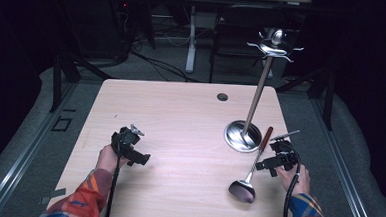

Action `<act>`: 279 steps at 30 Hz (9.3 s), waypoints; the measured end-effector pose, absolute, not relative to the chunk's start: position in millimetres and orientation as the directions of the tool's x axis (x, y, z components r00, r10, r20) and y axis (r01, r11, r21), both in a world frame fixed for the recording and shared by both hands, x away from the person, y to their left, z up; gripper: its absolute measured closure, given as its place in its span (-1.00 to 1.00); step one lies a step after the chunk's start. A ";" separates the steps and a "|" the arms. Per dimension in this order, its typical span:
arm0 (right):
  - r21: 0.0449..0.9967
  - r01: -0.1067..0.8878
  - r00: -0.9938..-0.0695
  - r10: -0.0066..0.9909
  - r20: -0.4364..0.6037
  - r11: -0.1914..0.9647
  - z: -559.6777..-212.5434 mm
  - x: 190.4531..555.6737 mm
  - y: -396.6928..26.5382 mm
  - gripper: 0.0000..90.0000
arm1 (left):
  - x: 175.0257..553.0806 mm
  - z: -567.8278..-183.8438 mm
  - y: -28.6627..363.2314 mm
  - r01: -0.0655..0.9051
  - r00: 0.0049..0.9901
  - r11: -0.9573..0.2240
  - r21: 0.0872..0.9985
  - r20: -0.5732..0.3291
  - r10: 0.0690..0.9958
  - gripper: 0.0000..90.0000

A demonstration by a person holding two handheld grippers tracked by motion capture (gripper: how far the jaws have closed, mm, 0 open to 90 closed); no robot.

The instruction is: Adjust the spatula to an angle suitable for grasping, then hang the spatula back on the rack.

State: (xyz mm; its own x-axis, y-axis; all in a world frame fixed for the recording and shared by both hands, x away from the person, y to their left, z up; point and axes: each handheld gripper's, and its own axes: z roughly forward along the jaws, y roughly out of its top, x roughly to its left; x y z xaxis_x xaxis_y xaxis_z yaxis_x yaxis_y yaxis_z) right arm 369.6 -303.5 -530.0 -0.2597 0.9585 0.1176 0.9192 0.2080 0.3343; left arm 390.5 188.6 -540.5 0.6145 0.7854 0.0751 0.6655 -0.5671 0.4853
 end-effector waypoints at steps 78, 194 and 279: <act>0.299 0.930 -0.232 0.972 0.027 0.214 -539.0 392.3 -297.8 0.47 | 389.1 -545.0 185.5 0.660 0.638 -0.603 0.448 0.089 0.765 -0.95; 0.448 0.868 0.060 0.941 0.334 -0.214 -535.7 410.1 -350.0 0.86 | 387.6 -546.4 181.3 0.638 0.673 -0.643 0.424 0.099 0.733 -0.93; 0.868 0.474 -0.352 0.935 0.033 0.148 -409.8 347.1 -307.8 0.87 | 390.0 -547.5 170.6 0.614 0.699 -0.668 0.422 0.104 0.708 -0.93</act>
State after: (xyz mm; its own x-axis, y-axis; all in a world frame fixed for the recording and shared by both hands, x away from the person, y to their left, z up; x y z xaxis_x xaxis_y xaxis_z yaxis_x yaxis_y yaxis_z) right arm 347.1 -307.8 -409.8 -0.3523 0.9353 0.0326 0.4741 0.1484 0.8679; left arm 390.0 170.6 -547.5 0.6986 0.7079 0.1043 0.6136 -0.6676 0.4216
